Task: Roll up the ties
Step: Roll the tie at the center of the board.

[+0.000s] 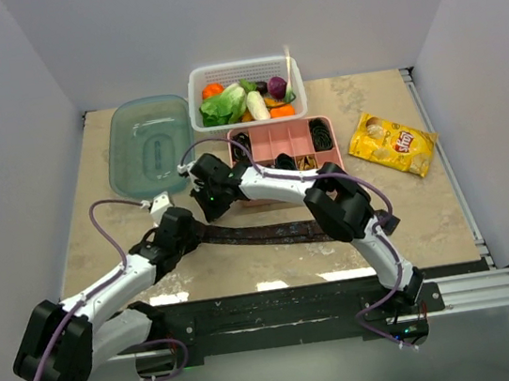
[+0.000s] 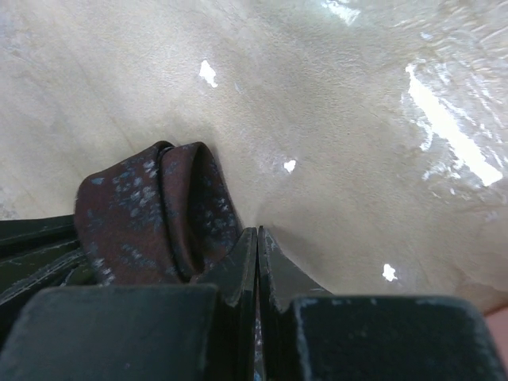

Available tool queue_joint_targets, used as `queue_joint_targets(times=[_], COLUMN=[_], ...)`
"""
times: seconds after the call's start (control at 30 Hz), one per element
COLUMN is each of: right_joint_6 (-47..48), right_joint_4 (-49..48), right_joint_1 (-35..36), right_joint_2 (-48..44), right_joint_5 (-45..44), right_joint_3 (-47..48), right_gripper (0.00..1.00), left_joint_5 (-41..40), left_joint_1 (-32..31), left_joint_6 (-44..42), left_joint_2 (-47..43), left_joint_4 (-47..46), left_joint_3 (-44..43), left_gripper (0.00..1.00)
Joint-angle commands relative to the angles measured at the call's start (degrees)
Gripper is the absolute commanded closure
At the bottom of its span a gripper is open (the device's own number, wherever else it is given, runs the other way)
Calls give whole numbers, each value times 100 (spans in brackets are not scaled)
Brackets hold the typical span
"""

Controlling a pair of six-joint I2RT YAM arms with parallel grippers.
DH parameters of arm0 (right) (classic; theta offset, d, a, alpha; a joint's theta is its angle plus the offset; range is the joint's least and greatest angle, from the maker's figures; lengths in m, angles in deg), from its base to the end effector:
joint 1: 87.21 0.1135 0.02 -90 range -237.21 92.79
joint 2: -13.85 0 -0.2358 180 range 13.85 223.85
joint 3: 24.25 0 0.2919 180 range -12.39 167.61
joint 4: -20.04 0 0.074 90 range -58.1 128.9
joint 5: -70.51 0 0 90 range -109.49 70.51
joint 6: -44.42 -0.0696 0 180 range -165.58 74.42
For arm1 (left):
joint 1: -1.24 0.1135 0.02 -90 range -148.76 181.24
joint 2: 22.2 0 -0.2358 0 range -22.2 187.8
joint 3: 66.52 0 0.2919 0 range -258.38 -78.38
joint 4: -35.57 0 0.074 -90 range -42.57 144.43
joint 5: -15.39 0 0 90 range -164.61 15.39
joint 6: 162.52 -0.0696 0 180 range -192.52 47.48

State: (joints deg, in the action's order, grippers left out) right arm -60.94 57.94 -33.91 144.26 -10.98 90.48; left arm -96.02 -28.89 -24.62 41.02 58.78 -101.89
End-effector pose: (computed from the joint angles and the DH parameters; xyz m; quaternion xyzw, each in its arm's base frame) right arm 0.3137 0.4381 0.0992 -0.3299 0.8883 0.2340 0.2176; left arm 0.2368 -0.1081 0.0797 -0.2043 0.9057 -0.0701 0.3647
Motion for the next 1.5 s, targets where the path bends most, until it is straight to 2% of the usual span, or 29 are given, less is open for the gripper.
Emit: queue_joint_targets(times=[0.0, 0.07, 0.1, 0.23, 0.33, 0.37, 0.43, 0.47, 0.53, 0.57, 0.67, 0.73, 0.83, 0.93, 0.97, 1.03, 1.07, 1.1, 1.13, 1.17, 1.23, 1.3, 1.33, 1.47], right_joint_6=[6, 6, 6, 32, 137, 155, 260, 313, 427, 463, 595, 630, 543, 359, 314, 192, 165, 138, 77, 59, 15, -20, -38, -99], right_joint_4=[-37, -29, -29, -29, -73, -73, -125, -126, -187, -196, -231, -275, -257, -528, -634, -967, -1048, -1118, -1215, -1207, -1216, -1224, -1285, -1321], right_joint_1=[14, 14, 14, 14, 14, 14, 14, 14, 49, 66, 189, 303, 392, 392, 401, 401, 401, 409, 401, 409, 436, 453, 462, 471], right_joint_2=[-771, -937, -991, -1184, -1281, -1299, -1325, -1343, -1360, -1369, -1308, -1229, -1193, -1342, -1508, -1650, -1694, -1729, -1729, -1695, -1563, -1449, -1431, -1176], right_joint_5=[-262, -306, -306, -350, -245, -219, -70, -60, 114, 124, 80, 80, -69, -113, -122, -113, -78, 9, 71, 132, 194, 195, 212, 160], right_joint_3=[190, 155, 111, 23, -48, -83, -127, -153, -223, -258, -303, -294, -250, -416, -591, -768, -873, -909, -918, -874, -813, -725, -716, -585], right_gripper=[96, 86, 85, 77, 69, 64, 56, 48, 37, 26, 9, 6, 6, 12, 13, 18, 27, 33, 45, 51, 63, 71, 79, 94], left_joint_5=[58, 75, 128, 198, 190, 111, -20, -160, -276, -346, -443, -426, -14, 960, 1746, 2663, 3617, 3905, 4134, 4475, 4636, 4769, 4812, 4909], left_joint_1=[-28, -28, -19, -19, -11, -10, 16, 77, 165, 244, 437, 595, 1130, 2026, 2638, 3299, 3877, 4101, 4259, 4461, 4525, 4525, 4533, 4533], left_joint_6=[167, 246, 290, 430, 483, 501, 571, 580, 563, 545, 466, 326, -103, -682, -842, -1219, -1335, -1397, -1484, -1529, -1608, -1617, -1582, -1564], left_joint_2=[-459, -574, -583, -530, -748, -846, -1143, -1241, -1460, -1514, -1550, -1497, -1435, -1374, -1330, -1129, -1041, -848, -760, -663, -355, -171, -152, -3], left_joint_4=[410, 867, 1208, 2027, 2450, 2546, 2845, 2942, 3188, 3241, 3461, 3540, 3383, 2953, 2838, 2452, 2285, 2031, 1916, 1784, 1599, 1484, 1397, 1159], left_joint_3=[-180, -390, -461, -874, -1120, -1199, -1505, -1621, -1988, -2113, -2535, -2693, -2616, -2283, -2194, -1827, -1676, -1562, -1378, -1315, -1262, -1262, -1183, -1060], left_gripper=[78, 73, 69, 66, 54, 45, 34, 25, 18, 15, 8, 4, 2, 2, 2, 4, 6, 7, 7, 7, 7, 8, 8, 7])
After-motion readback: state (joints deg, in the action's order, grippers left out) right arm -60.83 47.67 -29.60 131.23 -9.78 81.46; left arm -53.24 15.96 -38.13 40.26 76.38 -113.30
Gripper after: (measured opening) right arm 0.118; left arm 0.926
